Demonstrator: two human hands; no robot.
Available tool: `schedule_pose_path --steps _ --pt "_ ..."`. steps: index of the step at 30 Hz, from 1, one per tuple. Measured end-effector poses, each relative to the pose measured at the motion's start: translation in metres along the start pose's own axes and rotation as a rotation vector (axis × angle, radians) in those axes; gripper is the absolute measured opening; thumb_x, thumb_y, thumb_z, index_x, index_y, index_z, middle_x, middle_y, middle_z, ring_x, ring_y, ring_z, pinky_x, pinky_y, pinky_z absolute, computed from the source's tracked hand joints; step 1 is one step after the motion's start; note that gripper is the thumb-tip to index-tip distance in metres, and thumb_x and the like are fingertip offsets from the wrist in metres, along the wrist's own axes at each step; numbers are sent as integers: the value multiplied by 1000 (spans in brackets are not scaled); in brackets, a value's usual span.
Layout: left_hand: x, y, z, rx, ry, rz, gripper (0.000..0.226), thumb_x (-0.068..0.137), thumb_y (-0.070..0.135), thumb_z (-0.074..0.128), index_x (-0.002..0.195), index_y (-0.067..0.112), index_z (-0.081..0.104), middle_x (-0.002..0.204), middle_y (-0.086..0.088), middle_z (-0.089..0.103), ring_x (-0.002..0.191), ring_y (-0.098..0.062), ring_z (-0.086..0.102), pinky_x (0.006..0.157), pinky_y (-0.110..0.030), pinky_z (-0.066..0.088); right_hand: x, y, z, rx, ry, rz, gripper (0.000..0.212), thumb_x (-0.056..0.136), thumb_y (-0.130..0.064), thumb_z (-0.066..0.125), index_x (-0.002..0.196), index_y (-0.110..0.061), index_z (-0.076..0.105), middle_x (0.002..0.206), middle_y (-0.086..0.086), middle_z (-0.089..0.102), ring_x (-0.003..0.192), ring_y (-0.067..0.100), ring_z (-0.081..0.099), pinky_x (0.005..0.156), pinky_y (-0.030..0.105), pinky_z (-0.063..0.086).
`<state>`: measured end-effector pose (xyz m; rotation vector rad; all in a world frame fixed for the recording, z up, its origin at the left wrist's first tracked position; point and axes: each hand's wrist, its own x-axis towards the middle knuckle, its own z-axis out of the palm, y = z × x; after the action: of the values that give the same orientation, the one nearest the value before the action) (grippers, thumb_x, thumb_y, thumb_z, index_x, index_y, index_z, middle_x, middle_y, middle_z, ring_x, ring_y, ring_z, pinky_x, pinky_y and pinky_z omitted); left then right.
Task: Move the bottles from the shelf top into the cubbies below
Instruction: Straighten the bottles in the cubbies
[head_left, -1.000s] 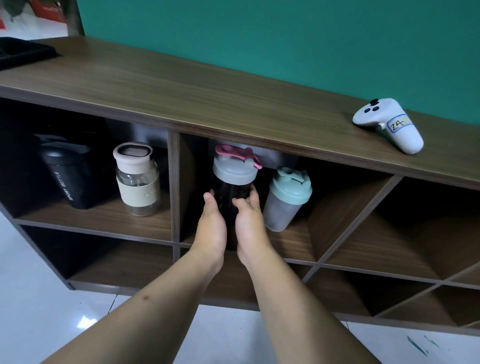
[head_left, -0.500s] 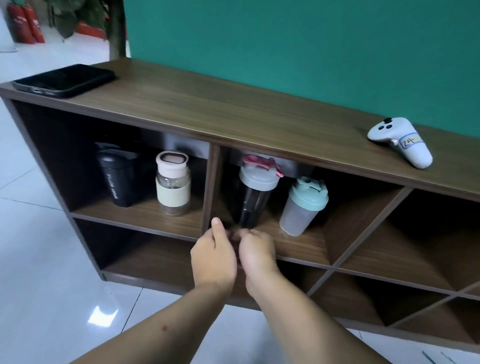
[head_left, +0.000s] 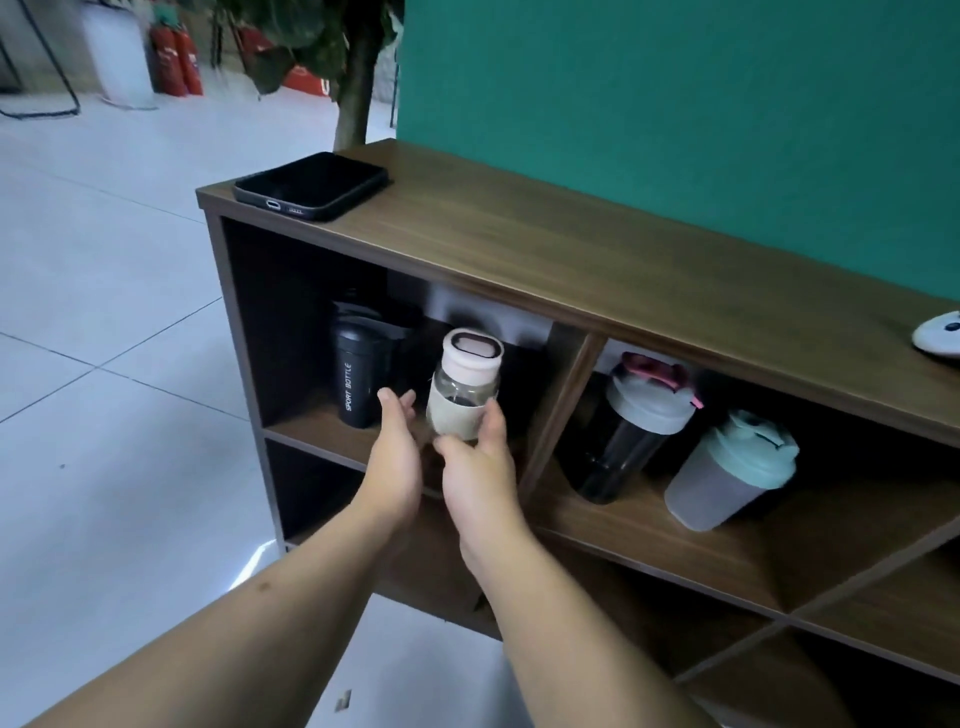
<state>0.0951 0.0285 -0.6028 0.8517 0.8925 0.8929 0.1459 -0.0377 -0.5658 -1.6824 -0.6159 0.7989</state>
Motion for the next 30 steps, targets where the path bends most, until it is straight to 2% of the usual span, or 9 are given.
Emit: schedule_pose_path --steps 2,4,7,9,14,24,27,29,30 --pt "9 7 -1 -3 -36 -20 76 102 71 17 162 28 36 168 2 38 151 -20 40 127 -47 23 6 -4 0 4 48 -1 84 89 -4 59 158 -37 25 130 -9 59 78 -9 55 49 4 42" --pt "16 14 0 -21 -104 -58 77 102 71 15 163 28 33 167 5 40 149 -16 41 125 -40 23 12 -5 2 25 83 16 87 89 0 58 160 -33 20 129 -8 52 78 -1 55 46 1 40" --pt "27 13 2 -68 -174 -102 76 102 72 13 162 31 35 147 11 61 126 -9 54 116 -36 28 21 5 8 24 127 14 91 86 -1 59 161 -35 18 131 -9 48 102 8 52 61 4 42" --pt "35 10 2 -84 -211 -106 80 99 77 14 155 31 48 130 9 73 122 -11 63 120 -38 30 28 14 11 22 120 -18 93 81 2 56 158 -41 25 135 -16 58 102 1 61 77 12 44" --pt "39 10 2 -83 -238 -93 83 99 76 11 139 26 65 130 -5 77 125 -22 69 119 -46 39 36 23 15 45 89 -92 93 73 4 52 148 -48 39 126 -19 70 109 -3 66 86 21 48" --pt "44 14 -2 -129 -230 -221 93 82 88 32 158 35 43 151 3 63 140 -22 56 127 -49 23 34 19 19 49 137 -82 91 80 4 57 153 -43 32 127 -11 70 92 -7 69 67 14 51" --pt "32 22 -1 -105 -131 -179 81 99 75 25 164 27 33 167 6 42 151 -20 41 126 -43 23 22 16 23 49 200 -87 85 86 1 58 158 -33 28 132 -9 62 84 -4 64 66 10 48" --pt "25 25 -6 -89 29 -117 71 106 62 28 149 13 55 158 -7 54 143 -27 52 119 -39 33 14 19 30 47 307 -91 67 88 3 57 149 -22 43 125 -5 61 86 1 62 68 7 44" --pt "25 24 -11 -80 119 -78 67 104 60 32 126 9 70 142 -14 67 129 -30 63 116 -43 40 11 22 34 43 344 -106 55 87 4 57 136 -21 53 121 0 66 90 7 65 71 11 44"
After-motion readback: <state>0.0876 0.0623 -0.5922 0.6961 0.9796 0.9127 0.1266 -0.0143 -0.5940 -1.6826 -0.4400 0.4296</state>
